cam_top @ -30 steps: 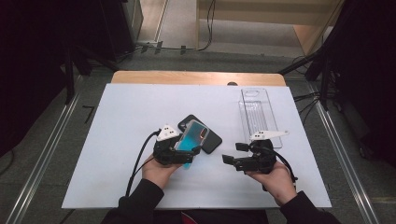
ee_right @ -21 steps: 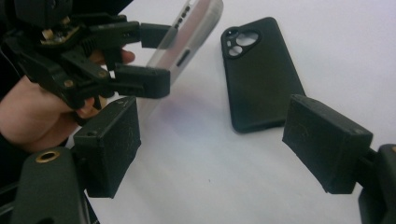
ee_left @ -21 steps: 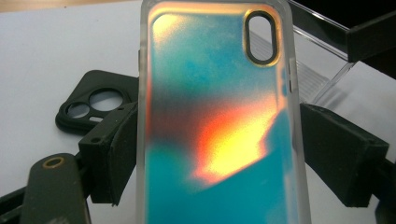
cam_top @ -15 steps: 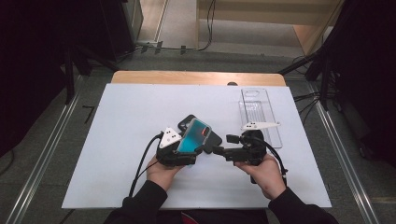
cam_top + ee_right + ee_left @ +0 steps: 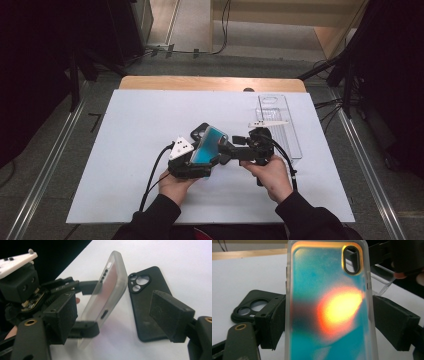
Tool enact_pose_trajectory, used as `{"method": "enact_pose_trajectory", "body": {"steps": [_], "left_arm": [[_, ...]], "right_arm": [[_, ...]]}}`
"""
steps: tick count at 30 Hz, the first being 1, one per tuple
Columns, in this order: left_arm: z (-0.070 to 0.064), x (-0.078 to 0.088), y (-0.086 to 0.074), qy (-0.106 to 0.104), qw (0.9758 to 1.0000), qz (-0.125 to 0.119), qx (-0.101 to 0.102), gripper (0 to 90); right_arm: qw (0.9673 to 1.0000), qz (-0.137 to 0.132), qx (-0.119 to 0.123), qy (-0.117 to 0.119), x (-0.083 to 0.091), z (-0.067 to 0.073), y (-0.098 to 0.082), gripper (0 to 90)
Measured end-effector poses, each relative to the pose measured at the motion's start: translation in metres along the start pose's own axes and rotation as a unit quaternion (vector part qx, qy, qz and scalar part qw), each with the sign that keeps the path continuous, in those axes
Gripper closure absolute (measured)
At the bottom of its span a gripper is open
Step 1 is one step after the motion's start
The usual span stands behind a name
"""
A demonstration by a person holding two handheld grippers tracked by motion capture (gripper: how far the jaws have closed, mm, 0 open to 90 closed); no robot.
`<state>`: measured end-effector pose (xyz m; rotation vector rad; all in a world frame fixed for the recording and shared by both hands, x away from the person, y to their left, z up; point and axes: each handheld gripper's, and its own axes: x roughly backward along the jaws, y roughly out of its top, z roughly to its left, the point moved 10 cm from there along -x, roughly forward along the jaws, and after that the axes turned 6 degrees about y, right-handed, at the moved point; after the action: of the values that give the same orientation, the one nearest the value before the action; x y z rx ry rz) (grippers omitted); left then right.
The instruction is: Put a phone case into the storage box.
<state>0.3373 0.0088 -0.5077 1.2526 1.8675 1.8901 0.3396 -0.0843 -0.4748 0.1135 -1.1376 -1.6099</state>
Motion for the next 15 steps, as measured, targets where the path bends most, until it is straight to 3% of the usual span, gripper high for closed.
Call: {"method": "enact_pose_trajectory", "body": {"steps": [7, 15], "left_arm": [[-0.003, 0.001, 0.001, 0.007, 0.9999, -0.009, -0.011, 16.2], [-0.001, 0.001, 0.002, 0.008, 0.9997, -0.014, 0.016, 16.1]], "right_arm": [[0.9999, -0.001, -0.013, 0.005, -0.009, 0.001, 0.006, 28.1], [0.9974, 0.004, -0.071, 0.010, -0.016, -0.001, 0.009, 50.2]]}}
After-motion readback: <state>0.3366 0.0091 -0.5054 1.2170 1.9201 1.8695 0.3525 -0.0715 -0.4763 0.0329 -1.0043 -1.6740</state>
